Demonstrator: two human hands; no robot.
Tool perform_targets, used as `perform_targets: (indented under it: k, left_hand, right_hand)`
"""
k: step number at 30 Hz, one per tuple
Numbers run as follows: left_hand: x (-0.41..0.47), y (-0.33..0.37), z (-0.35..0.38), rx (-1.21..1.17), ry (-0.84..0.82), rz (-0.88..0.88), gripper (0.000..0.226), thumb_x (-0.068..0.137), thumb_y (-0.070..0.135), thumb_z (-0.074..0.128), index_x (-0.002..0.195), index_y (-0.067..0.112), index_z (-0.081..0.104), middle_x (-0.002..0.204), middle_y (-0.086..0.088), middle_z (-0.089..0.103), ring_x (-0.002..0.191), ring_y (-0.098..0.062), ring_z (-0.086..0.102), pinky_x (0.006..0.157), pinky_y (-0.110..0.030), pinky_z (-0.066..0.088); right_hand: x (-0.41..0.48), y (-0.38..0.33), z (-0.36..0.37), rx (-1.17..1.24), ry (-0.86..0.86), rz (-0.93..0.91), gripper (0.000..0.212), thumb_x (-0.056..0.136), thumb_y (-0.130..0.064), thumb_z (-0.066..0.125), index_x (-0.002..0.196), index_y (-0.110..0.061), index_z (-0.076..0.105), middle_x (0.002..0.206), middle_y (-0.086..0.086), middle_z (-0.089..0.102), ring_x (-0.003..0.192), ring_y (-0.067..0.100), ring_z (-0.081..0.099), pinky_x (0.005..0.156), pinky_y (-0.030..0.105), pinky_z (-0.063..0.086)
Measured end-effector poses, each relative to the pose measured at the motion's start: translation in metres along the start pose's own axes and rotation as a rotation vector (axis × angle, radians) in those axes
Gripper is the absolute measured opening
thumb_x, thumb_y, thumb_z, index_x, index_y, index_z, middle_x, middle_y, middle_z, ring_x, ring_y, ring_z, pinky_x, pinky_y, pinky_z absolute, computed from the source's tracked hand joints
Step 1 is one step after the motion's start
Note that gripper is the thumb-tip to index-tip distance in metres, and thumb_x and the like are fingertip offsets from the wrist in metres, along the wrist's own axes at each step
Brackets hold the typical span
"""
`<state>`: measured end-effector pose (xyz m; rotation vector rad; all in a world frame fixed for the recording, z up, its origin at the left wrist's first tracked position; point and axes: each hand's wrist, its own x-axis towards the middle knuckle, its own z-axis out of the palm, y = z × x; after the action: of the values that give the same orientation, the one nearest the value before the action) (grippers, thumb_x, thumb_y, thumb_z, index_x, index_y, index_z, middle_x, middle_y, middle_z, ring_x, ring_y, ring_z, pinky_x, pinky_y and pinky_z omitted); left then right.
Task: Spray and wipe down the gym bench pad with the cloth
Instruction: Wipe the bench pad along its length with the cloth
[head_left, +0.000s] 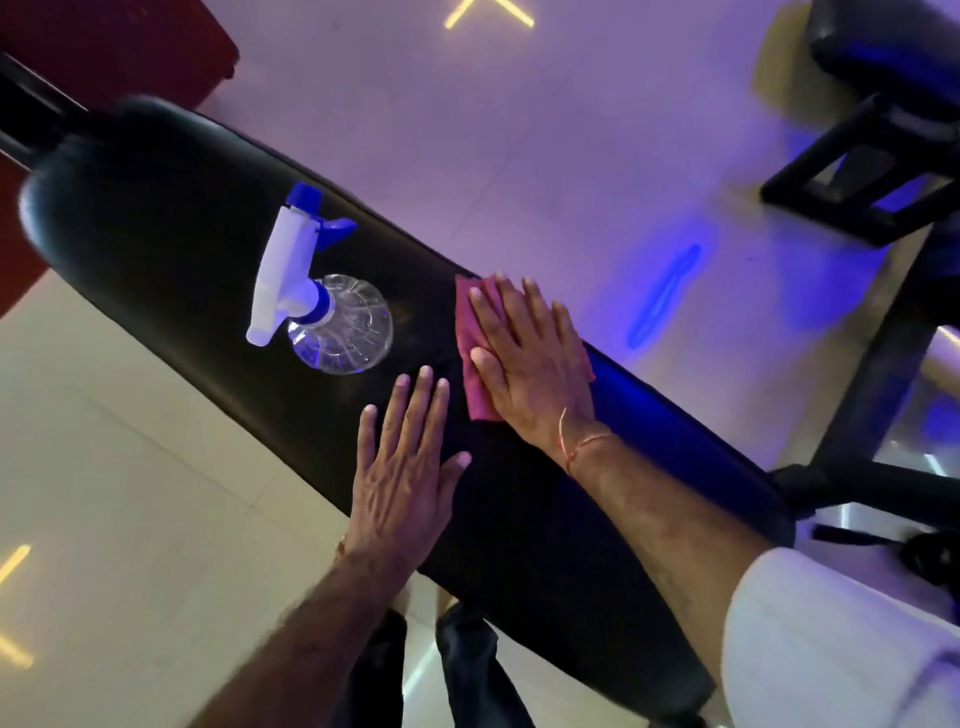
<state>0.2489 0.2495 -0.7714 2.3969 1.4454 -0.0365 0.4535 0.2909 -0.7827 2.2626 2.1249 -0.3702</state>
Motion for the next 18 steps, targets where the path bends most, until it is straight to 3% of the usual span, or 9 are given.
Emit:
perform_targets:
  k: [5, 11, 16, 18]
  left_hand:
    - [-0.004, -0.004, -0.007, -0.007, -0.038, -0.019, 0.076, 0.103, 0.058, 0.033, 0.166, 0.017, 0.021, 0.175, -0.001, 0.011, 0.162, -0.023, 0.008, 0.129, -0.054, 0.019]
    - [-0.005, -0.007, -0.003, -0.006, -0.031, -0.011, 0.077, 0.104, 0.059, 0.031, 0.167, 0.016, 0.019, 0.176, -0.002, 0.01, 0.163, -0.022, 0.005, 0.13, -0.051, 0.014]
    - [-0.012, -0.006, -0.004, -0.006, -0.038, -0.045, 0.081, 0.102, 0.061, 0.032, 0.166, 0.012, 0.021, 0.175, -0.005, 0.012, 0.163, -0.025, 0.008, 0.13, -0.052, 0.017]
    - [-0.013, -0.006, -0.008, -0.015, -0.055, -0.043, 0.082, 0.101, 0.061, 0.032, 0.166, 0.013, 0.02, 0.175, -0.004, 0.01, 0.163, -0.024, 0.006, 0.13, -0.052, 0.017]
  right_hand:
    - [-0.072, 0.032, 0.007, -0.062, -0.08, -0.247, 0.061, 0.111, -0.049, 0.016, 0.168, -0.033, 0.003, 0.178, -0.002, -0.002, 0.163, 0.028, 0.009, 0.129, 0.059, 0.016]
    - [0.012, -0.003, -0.003, 0.029, 0.001, 0.015, 0.063, 0.108, -0.054, 0.009, 0.168, -0.033, 0.004, 0.177, 0.005, 0.007, 0.163, 0.035, 0.009, 0.129, 0.058, 0.015]
    - [-0.061, 0.007, 0.011, -0.082, -0.024, -0.284, 0.063, 0.111, -0.048, 0.022, 0.168, -0.031, 0.005, 0.178, 0.002, 0.002, 0.163, 0.031, 0.011, 0.131, 0.056, 0.009]
    - [-0.074, 0.026, 0.006, -0.073, -0.06, -0.287, 0.062, 0.11, -0.049, 0.021, 0.168, -0.034, 0.004, 0.178, -0.002, 0.0, 0.162, 0.028, 0.016, 0.131, 0.056, 0.01]
